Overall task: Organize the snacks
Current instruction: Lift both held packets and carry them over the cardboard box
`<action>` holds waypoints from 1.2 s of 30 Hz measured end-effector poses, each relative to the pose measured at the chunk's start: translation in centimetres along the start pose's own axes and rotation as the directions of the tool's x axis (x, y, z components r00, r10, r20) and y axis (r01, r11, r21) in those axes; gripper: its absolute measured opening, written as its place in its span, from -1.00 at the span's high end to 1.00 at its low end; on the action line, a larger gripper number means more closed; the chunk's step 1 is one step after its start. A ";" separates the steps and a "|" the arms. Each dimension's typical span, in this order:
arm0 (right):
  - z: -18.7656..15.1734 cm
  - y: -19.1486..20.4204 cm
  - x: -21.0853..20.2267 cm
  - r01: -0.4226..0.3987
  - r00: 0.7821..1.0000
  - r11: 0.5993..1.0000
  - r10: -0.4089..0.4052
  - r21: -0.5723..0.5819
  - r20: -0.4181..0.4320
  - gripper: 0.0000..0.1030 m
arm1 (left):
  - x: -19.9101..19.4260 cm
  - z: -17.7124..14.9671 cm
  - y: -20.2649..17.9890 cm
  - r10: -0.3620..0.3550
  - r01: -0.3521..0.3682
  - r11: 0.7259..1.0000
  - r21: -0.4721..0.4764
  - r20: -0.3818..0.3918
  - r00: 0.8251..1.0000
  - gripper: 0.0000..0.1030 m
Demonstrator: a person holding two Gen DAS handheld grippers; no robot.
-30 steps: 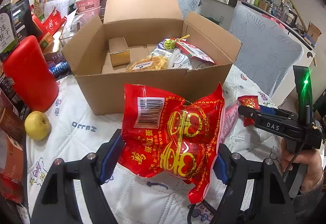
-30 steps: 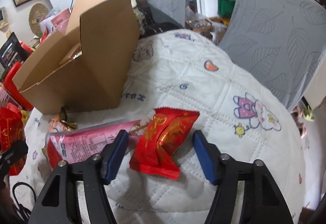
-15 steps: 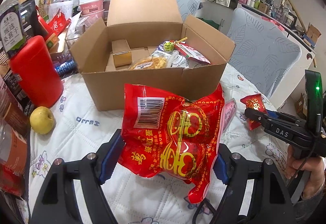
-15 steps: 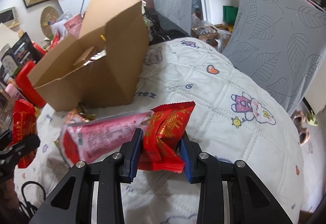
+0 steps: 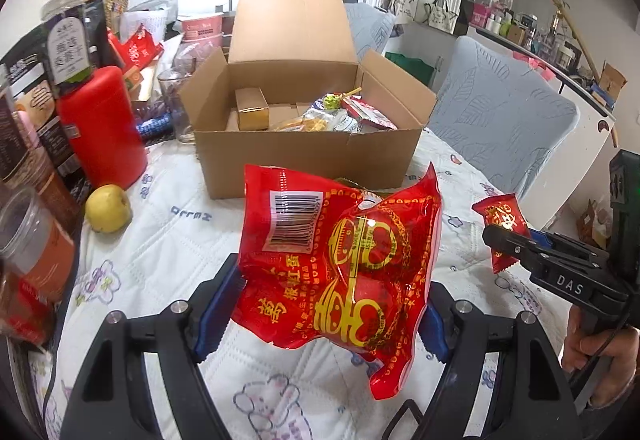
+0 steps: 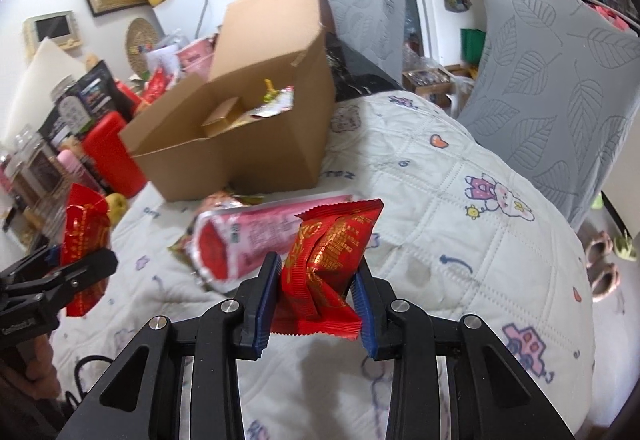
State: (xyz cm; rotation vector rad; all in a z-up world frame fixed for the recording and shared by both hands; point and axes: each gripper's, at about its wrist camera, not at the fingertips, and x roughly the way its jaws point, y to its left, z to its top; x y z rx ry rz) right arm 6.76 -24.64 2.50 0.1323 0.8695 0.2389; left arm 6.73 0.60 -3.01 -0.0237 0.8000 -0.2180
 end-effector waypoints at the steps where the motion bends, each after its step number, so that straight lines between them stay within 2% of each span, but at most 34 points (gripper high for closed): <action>1: -0.1 0.3 -0.4 -0.007 1.000 1.000 0.007 -0.007 0.006 0.33 | -0.5 -0.2 0.0 0.002 -0.002 1.000 -0.005 0.008 1.000 -0.50; 9: -1.6 2.3 -3.4 -0.083 0.996 0.994 0.086 -0.069 0.037 0.33 | -4.2 -2.0 -0.2 0.025 -0.023 0.999 -0.039 0.068 0.997 -0.50; 18: -2.1 4.9 -5.3 -0.186 0.979 0.972 0.195 -0.143 0.056 0.33 | -7.5 -2.8 0.1 0.070 -0.062 0.996 -0.059 0.137 0.988 -0.50; 29: -0.6 7.4 -7.8 -0.230 0.959 0.948 0.259 -0.219 0.113 0.33 | -9.8 -1.4 0.4 0.065 -0.053 0.996 -0.067 0.205 0.977 -0.50; 36: 1.2 7.9 -9.2 -0.241 0.950 0.939 0.280 -0.247 0.138 0.33 | -10.7 0.9 0.4 0.041 -0.026 0.998 -0.061 0.255 0.966 -0.50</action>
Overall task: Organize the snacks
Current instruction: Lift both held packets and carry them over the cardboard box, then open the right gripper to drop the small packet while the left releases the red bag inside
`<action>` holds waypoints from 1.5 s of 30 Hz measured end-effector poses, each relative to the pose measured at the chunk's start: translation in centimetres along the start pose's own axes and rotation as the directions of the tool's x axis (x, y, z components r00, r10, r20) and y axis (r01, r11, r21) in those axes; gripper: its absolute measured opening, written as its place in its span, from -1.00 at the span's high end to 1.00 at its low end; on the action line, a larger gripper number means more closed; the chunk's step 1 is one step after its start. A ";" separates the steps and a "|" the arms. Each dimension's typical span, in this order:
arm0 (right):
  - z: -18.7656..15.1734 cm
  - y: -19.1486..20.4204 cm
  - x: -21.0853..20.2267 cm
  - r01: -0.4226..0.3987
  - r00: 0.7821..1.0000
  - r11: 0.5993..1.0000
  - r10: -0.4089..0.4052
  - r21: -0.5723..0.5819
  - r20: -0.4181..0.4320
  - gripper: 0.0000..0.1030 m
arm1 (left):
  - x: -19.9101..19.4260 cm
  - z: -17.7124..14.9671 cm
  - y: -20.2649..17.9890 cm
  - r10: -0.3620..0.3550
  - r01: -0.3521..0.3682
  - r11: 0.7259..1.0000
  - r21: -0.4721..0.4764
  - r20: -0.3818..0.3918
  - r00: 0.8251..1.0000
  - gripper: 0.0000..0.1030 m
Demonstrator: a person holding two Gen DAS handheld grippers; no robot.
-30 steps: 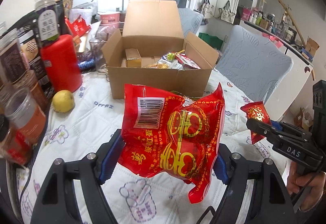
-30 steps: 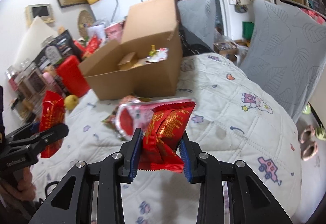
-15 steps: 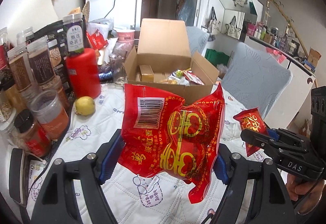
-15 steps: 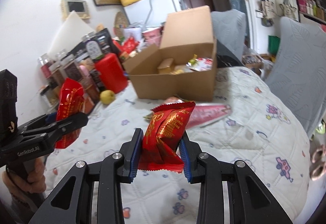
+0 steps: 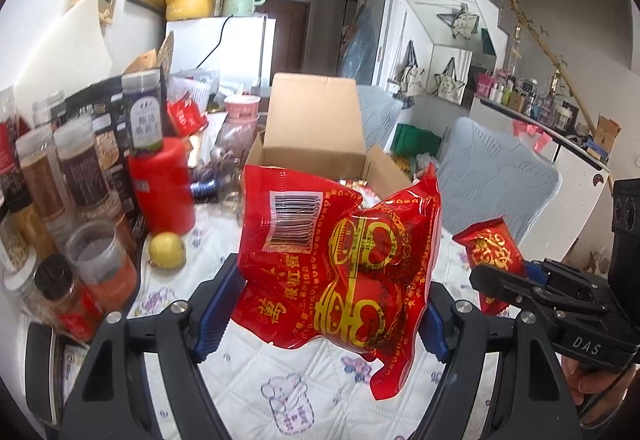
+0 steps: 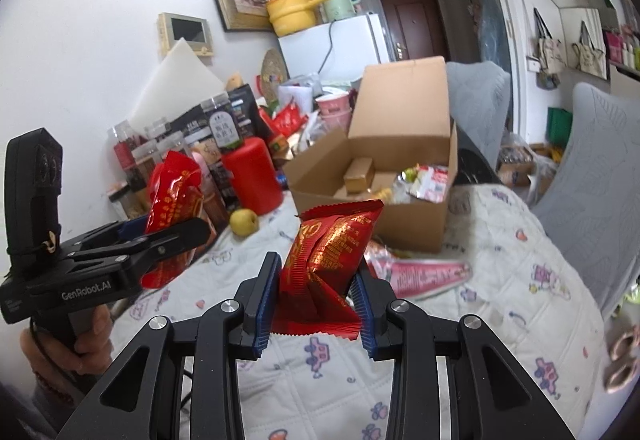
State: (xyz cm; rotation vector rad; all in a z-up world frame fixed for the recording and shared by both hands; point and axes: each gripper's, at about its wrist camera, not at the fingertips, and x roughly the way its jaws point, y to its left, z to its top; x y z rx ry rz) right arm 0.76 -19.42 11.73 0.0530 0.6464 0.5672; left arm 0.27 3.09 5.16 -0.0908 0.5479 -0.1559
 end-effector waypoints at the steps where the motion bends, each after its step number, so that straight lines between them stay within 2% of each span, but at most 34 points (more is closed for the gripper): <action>1: 0.4 0.0 0.0 0.000 1.000 1.000 0.000 -0.004 0.005 0.33 | 0.2 0.4 0.0 -0.003 0.003 1.000 0.006 0.007 1.000 -0.50; 12: 3.6 -1.3 3.0 0.009 1.000 1.000 -0.008 -0.006 0.003 0.33 | 4.5 4.5 1.1 -0.026 0.026 1.000 0.011 0.011 1.000 -0.50; 27: 9.8 -6.7 9.8 0.075 0.997 0.997 -0.075 -0.016 0.008 0.33 | 13.2 10.7 0.7 -0.038 0.037 0.997 0.071 0.013 0.999 -0.50; 38: 13.0 -9.8 14.2 0.123 0.992 0.992 -0.123 -0.030 -0.002 0.33 | 19.9 13.2 0.9 -0.036 0.038 0.995 0.089 -0.030 0.999 -0.50; 45: 14.1 -11.8 18.0 0.118 0.991 0.993 -0.119 -0.020 -0.056 0.33 | 24.1 14.1 1.2 0.011 -0.004 0.995 0.099 -0.066 0.998 -0.50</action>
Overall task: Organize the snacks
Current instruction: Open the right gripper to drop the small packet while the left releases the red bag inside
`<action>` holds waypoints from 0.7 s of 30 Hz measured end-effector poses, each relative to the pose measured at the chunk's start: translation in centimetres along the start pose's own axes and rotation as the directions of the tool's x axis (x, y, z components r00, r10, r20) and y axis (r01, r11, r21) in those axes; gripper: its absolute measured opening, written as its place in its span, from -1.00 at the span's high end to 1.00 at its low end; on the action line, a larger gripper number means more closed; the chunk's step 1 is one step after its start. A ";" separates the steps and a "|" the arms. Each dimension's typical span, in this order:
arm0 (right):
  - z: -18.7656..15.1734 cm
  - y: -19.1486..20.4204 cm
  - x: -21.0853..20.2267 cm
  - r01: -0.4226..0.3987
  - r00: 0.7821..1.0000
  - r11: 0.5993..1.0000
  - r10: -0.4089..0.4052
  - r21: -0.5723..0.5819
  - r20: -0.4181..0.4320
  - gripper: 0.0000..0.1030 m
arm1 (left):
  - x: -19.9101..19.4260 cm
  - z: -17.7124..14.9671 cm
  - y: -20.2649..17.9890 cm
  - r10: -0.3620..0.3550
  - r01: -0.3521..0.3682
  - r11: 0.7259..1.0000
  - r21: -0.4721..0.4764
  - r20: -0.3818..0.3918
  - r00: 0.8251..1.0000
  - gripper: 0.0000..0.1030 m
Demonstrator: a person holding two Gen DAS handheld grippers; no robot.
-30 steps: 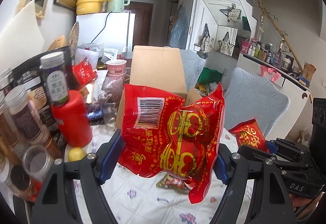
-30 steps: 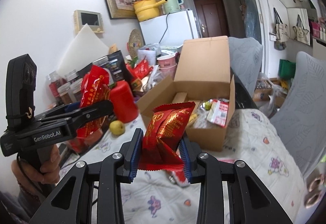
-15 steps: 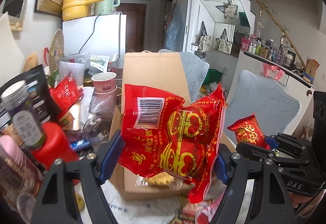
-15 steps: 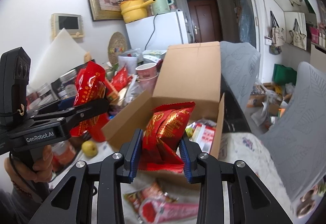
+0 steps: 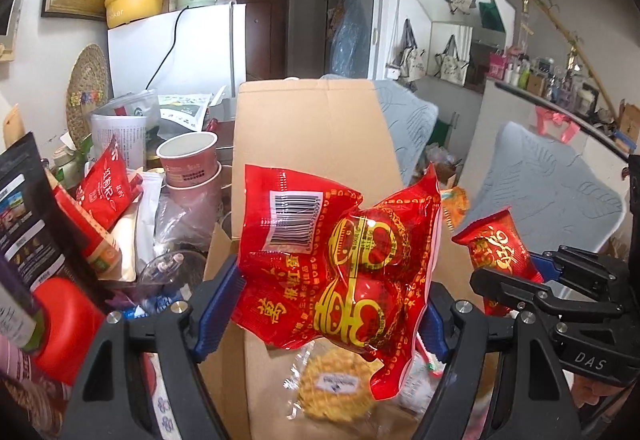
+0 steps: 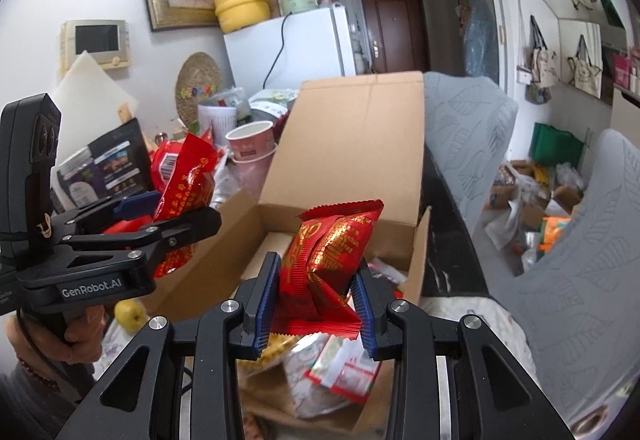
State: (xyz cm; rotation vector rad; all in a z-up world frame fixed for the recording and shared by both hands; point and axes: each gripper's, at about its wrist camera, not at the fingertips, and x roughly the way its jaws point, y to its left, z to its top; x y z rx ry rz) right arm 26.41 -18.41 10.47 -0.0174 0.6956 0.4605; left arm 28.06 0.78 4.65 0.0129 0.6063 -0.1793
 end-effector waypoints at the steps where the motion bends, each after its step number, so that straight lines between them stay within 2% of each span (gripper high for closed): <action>1: 0.2 -0.3 0.8 -0.001 1.000 1.000 0.001 0.001 -0.010 0.33 | 0.6 0.1 0.1 0.007 -0.007 1.000 0.002 -0.007 1.000 -0.50; 7: 1.3 -1.3 3.9 -0.009 0.998 1.000 0.010 0.021 -0.058 0.33 | 4.1 1.0 1.0 0.014 -0.015 1.000 -0.014 -0.058 0.998 -0.50; 15: 2.2 -2.2 6.7 -0.011 0.993 0.999 0.016 0.045 -0.121 0.33 | 6.6 1.3 0.8 0.050 -0.049 0.999 0.006 -0.116 0.992 -0.51; 21: 1.3 -2.3 8.8 0.007 0.974 0.998 0.007 0.060 -0.227 0.32 | 8.2 0.4 0.3 0.076 -0.073 0.997 0.022 -0.186 0.980 -0.51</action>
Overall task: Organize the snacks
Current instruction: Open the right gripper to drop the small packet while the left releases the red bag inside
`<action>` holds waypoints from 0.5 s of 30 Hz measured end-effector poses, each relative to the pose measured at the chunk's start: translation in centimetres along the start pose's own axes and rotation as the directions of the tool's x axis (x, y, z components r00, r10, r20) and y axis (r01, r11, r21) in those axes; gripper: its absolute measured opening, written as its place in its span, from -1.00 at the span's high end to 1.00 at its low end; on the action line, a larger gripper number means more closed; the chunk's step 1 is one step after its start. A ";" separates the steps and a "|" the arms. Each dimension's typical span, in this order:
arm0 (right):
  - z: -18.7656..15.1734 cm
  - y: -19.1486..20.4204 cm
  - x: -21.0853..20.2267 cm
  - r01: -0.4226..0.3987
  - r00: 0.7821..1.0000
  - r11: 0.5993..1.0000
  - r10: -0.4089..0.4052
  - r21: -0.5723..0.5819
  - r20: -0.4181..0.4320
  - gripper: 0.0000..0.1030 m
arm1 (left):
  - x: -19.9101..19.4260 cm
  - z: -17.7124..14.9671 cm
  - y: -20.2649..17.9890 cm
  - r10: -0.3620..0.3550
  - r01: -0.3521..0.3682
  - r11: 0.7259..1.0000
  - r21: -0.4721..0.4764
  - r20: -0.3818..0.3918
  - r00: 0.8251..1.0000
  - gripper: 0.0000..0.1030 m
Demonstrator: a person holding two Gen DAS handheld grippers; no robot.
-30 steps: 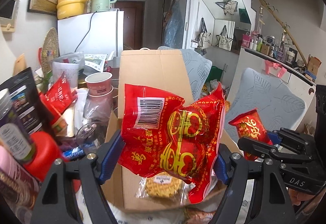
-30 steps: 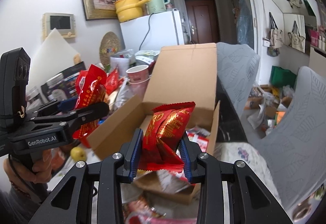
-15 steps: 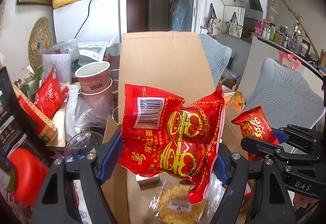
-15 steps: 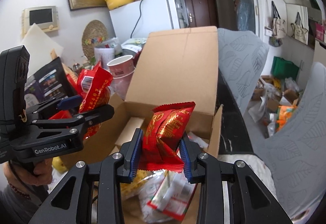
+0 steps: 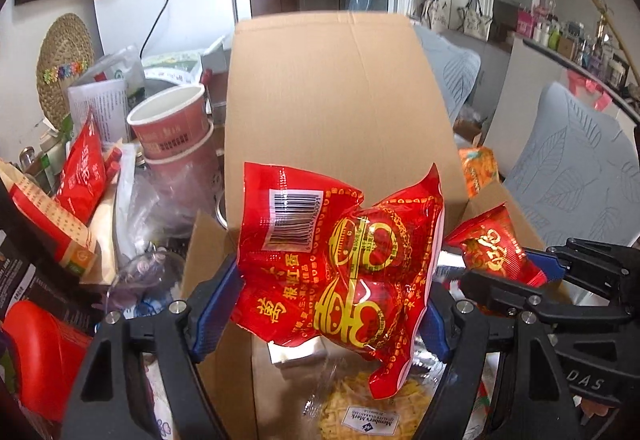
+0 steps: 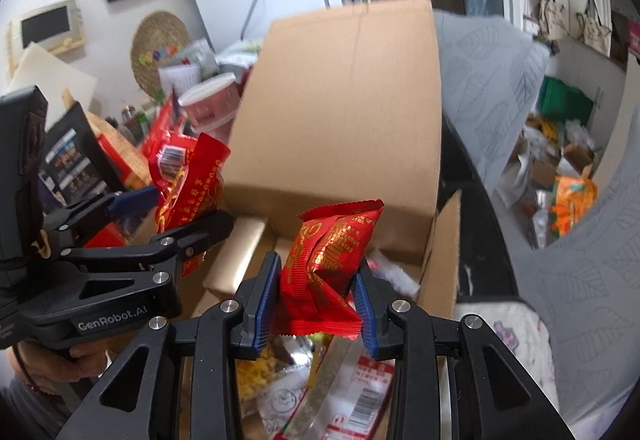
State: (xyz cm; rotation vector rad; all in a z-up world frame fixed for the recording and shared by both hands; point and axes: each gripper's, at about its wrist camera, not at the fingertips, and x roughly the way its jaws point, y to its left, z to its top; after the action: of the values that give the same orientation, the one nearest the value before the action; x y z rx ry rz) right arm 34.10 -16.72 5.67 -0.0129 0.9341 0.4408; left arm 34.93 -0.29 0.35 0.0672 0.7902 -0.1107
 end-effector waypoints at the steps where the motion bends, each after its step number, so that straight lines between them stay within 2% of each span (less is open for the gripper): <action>1: -0.2 0.0 0.3 0.007 1.000 1.000 -0.007 -0.001 -0.020 0.32 | 0.2 -0.2 -0.2 0.008 -0.008 1.000 0.006 -0.011 1.000 -0.51; 6: -0.4 -0.4 0.6 0.041 0.997 0.999 -0.040 0.007 -0.064 0.29 | 0.9 -0.9 -0.6 0.024 -0.023 1.000 0.019 -0.057 0.998 -0.52; 10: -0.5 -0.7 0.0 0.069 0.996 0.997 -0.067 0.024 -0.056 -0.19 | 1.6 -1.0 -0.1 0.021 -0.023 1.000 -0.015 -0.115 0.993 -0.53; 12: -0.5 -0.5 -0.3 0.077 0.996 0.997 -0.076 0.020 -0.054 -0.19 | 2.0 -1.2 0.0 0.046 -0.049 0.999 -0.018 -0.153 0.987 -0.54; 15: -0.7 -0.4 -1.0 0.088 0.995 0.996 -0.088 0.013 -0.048 -0.19 | 1.9 -1.3 0.2 0.067 -0.072 0.997 -0.024 -0.165 0.984 -0.54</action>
State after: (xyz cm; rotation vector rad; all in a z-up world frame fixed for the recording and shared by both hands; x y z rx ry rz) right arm 33.20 -17.55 5.99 -0.0504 0.9800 0.3529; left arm 35.38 -0.12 -1.87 0.0764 0.9531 -0.0272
